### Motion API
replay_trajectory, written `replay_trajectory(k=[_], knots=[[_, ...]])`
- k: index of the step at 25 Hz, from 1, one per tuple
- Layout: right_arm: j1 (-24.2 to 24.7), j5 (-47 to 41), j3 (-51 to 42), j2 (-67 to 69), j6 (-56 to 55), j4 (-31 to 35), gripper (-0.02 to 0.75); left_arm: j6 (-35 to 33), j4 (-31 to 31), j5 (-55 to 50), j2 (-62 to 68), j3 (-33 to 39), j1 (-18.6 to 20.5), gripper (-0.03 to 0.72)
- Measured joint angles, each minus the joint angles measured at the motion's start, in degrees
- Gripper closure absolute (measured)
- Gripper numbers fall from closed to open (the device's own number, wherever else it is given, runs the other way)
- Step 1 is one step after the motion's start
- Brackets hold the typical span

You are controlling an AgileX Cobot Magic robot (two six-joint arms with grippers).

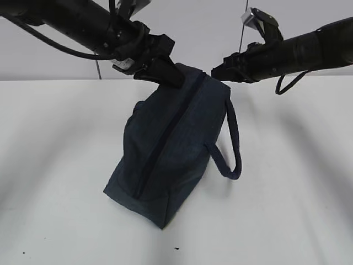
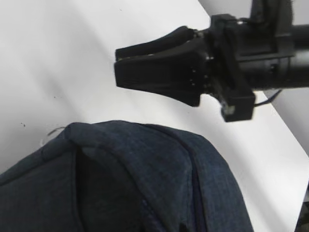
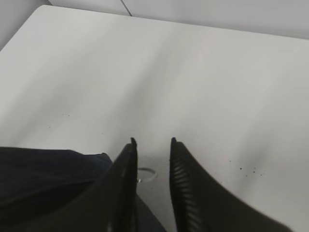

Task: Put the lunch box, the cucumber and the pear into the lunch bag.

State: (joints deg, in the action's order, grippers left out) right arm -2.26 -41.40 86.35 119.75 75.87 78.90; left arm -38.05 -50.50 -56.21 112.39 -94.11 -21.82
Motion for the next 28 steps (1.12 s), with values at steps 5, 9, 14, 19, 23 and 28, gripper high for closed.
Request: replay_trajectory(k=[5, 9, 14, 19, 23, 28], knots=[[0.02, -0.52, 0.00, -2.26, 0.00, -0.14, 0.386, 0.00, -1.00, 2.92, 1.37, -0.06, 0.00, 0.622], [0.02, -1.12, 0.00, -4.98, -0.67, -4.92, 0.309, 0.00, -1.57, 5.98, 1.63, -0.10, 0.32, 0.456], [0.02, -1.89, 0.00, -9.12, -8.16, -18.02, 0.296, 0.00, -1.24, 6.17, 1.57, -0.17, 1.99, 0.365], [0.02, -5.29, 0.00, -14.15, -15.75, -30.94, 0.296, 0.00, 4.20, 5.68, -1.76, -0.17, 2.61, 0.356], [0.02, -8.79, 0.00, -18.21, -21.99, -37.86, 0.295, 0.08, 7.45, 5.38, -6.15, -0.17, 2.66, 0.355], [0.02, -12.71, 0.00, -22.80, -31.29, -46.19, 0.292, 5.62, 16.93, 3.92, -11.73, -0.17, 2.68, 0.355]])
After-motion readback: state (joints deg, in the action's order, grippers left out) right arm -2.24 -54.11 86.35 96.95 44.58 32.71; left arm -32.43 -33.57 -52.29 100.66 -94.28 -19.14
